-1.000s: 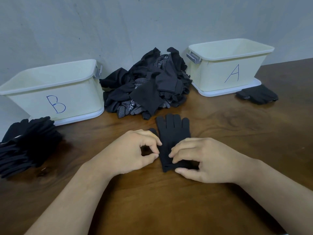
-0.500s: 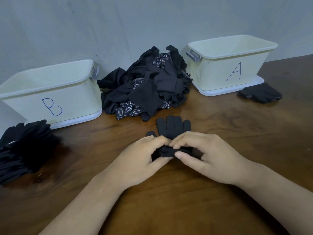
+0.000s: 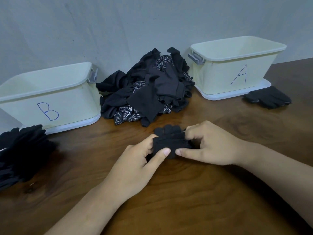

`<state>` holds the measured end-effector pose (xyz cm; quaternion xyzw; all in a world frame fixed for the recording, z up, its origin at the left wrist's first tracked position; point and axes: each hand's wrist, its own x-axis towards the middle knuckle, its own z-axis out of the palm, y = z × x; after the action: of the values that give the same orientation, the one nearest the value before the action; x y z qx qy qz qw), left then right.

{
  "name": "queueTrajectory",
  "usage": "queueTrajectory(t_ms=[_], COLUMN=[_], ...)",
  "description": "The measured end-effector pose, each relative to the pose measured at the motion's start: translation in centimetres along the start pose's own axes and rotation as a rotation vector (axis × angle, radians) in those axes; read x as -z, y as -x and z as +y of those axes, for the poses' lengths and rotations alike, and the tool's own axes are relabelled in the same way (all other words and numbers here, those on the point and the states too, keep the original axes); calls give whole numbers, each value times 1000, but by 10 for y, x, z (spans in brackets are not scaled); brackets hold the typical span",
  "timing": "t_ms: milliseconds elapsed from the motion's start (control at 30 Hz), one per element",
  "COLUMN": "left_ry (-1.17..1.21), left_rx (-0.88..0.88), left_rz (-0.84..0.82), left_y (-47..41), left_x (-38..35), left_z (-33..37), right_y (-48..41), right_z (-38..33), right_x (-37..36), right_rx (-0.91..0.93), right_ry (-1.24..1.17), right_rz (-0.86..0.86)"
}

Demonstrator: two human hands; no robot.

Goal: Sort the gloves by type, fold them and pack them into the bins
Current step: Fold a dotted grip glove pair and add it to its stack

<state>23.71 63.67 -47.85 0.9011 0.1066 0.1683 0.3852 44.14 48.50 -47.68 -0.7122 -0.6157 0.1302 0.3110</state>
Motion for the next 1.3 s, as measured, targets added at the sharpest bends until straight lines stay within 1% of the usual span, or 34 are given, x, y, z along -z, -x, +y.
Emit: queueTrajectory(t_ms=[100, 233, 300, 433, 500, 733, 833, 1000, 1067, 1167, 1233, 1300], left_ry=[8, -16, 12, 100, 121, 23, -1, -102, -185, -347, -388, -475], left_rx=[34, 58, 74, 149, 166, 241, 242, 250, 245, 151, 93, 41], left_rz=[14, 27, 39, 5, -4, 57, 77, 177, 190, 168, 97, 9], left_y=[0, -1, -1, 0, -1, -4, -7, -11, -10, -11, -12, -12], left_x=[1, -1, -2, 1, 4, 1, -2, -11, -12, -10, -8, -8], left_z=[-3, -3, -4, -2, 1, -2, -1, -10, -17, -25, -26, -27], right_y=[-5, 4, 9, 12, 12, 7, 5, -1, -2, 1, 2, 0], right_z=[7, 14, 11, 5, 3, 3, -3, -6, -6, -6, -6, -6], right_x=[2, -3, -6, -8, -7, -12, -13, -20, -22, -27, -29, -29], right_rx=[8, 24, 3, -70, -90, -165, -196, -268, -276, -263, -183, -39], right_ry=[-72, -91, -112, -207, -236, -225, -219, -134, -20, 160, 277, 385], right_rz=[-35, 28, 56, 15, 22, 63, 91, 185, 231, 258, 272, 263])
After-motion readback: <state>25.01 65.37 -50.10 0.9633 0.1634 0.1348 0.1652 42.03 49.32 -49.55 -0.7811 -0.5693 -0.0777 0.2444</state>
